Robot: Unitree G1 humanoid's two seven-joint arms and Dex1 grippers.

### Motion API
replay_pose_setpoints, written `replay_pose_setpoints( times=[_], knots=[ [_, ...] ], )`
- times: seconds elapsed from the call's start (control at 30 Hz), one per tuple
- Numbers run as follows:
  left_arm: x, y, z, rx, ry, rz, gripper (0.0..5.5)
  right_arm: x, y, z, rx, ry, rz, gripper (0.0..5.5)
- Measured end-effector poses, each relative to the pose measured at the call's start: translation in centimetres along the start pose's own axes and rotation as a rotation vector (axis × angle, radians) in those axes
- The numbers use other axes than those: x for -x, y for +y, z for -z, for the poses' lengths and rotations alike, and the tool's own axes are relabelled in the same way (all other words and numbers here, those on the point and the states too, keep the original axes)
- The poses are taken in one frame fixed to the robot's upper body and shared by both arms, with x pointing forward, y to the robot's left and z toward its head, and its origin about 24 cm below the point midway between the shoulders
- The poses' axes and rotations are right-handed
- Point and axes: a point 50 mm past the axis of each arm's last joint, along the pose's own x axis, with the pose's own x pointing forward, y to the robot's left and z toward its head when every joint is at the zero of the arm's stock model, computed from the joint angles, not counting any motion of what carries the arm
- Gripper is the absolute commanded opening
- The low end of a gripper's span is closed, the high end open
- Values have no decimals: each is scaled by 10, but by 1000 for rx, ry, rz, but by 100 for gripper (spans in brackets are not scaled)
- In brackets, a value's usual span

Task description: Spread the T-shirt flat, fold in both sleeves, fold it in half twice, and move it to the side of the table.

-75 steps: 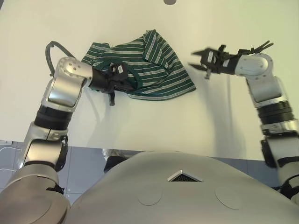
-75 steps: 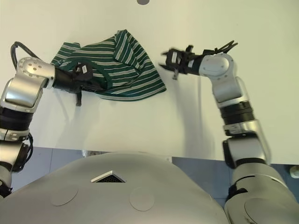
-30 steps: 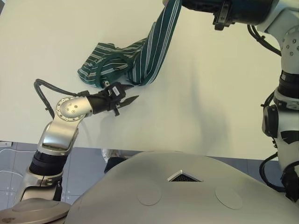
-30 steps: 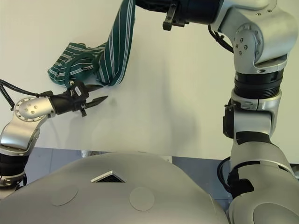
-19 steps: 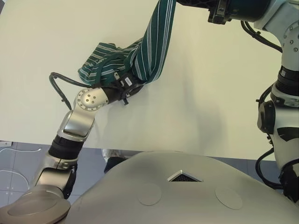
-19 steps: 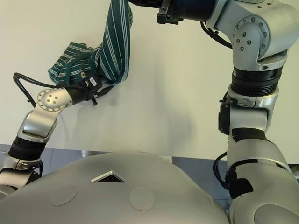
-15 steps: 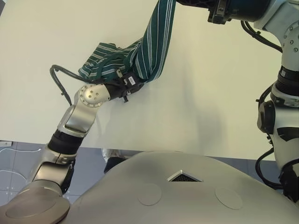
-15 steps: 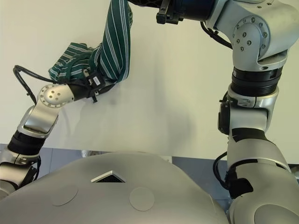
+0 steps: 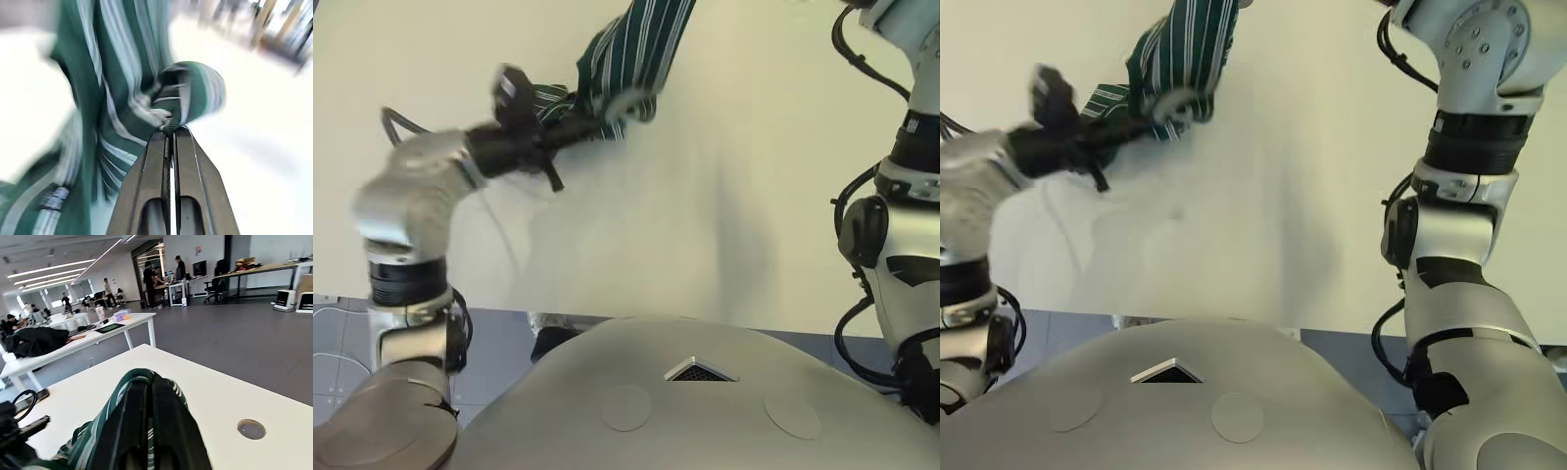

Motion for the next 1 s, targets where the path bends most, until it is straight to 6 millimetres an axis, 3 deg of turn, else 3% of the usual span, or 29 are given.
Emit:
replay_pose_setpoints(
  times=[0.07,0.13,0.2,0.37,0.47,0.6,0.73,0.83,1.0],
  knots=[
    [16,12,-47,-26,-112,-21,1,4,-15,-17,-32,-74,85,0],
    [18,27,-70,-13,-165,-76,1,2,-18,-27,-33,-114,97,0],
    [10,45,-93,-34,-170,-139,1,-2,-21,-37,-27,-160,102,0],
    [-20,82,-150,-225,-89,-283,1,-17,-23,-90,115,-291,127,0],
    [-29,94,-180,-364,-40,-401,1,-22,-32,-102,173,-294,192,0],
    [-36,87,-223,-585,-19,-578,1,-27,-31,-122,299,-291,255,0],
    [-38,87,-233,-682,-21,-691,1,-22,-37,-124,378,-267,334,0],
    [-42,84,-235,-710,-6,-678,1,-16,-41,-125,422,-235,348,0],
    [-42,76,-220,-664,194,-357,1,1,-34,-122,559,-17,47,0]
  ],
)
